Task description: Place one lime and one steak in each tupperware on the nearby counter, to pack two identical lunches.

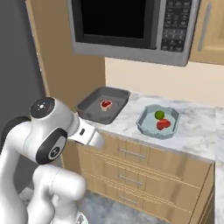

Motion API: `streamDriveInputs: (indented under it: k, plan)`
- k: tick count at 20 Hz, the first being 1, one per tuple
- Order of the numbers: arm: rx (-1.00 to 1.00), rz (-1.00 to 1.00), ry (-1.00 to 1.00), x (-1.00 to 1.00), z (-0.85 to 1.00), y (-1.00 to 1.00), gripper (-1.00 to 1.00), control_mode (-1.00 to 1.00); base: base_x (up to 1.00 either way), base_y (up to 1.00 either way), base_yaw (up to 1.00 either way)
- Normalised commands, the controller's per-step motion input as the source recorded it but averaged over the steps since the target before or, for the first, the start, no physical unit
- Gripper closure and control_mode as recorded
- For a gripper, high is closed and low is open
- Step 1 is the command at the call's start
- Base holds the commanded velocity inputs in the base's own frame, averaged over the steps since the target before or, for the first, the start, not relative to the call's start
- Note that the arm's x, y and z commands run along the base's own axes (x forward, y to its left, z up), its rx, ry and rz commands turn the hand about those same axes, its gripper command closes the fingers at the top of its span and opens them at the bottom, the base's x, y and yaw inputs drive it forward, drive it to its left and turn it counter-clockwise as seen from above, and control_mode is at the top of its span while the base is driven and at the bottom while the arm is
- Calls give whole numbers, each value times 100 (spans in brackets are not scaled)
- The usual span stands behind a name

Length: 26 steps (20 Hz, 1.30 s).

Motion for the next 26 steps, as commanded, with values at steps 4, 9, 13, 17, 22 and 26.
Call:
streamDriveInputs:
  k: [4, 9, 13, 17, 22, 26]
  plan:
    - [0, 0, 0, 0, 0, 0, -100, 100, -100, 0, -54]
    - [0, 0, 0, 0, 0, 0, -100, 100, -100, 43, -44]
    - [0, 0, 0, 0, 0, 0, -100, 100, -100, 59, -59]
    - [0, 0, 0, 0, 0, 0, -100, 100, -99, 65, -64]
    - [0, 0, 0, 0, 0, 0, -100, 100, -93, 69, -71]
    - [0, 0, 0, 0, 0, 0, -100, 100, -85, 81, -70]
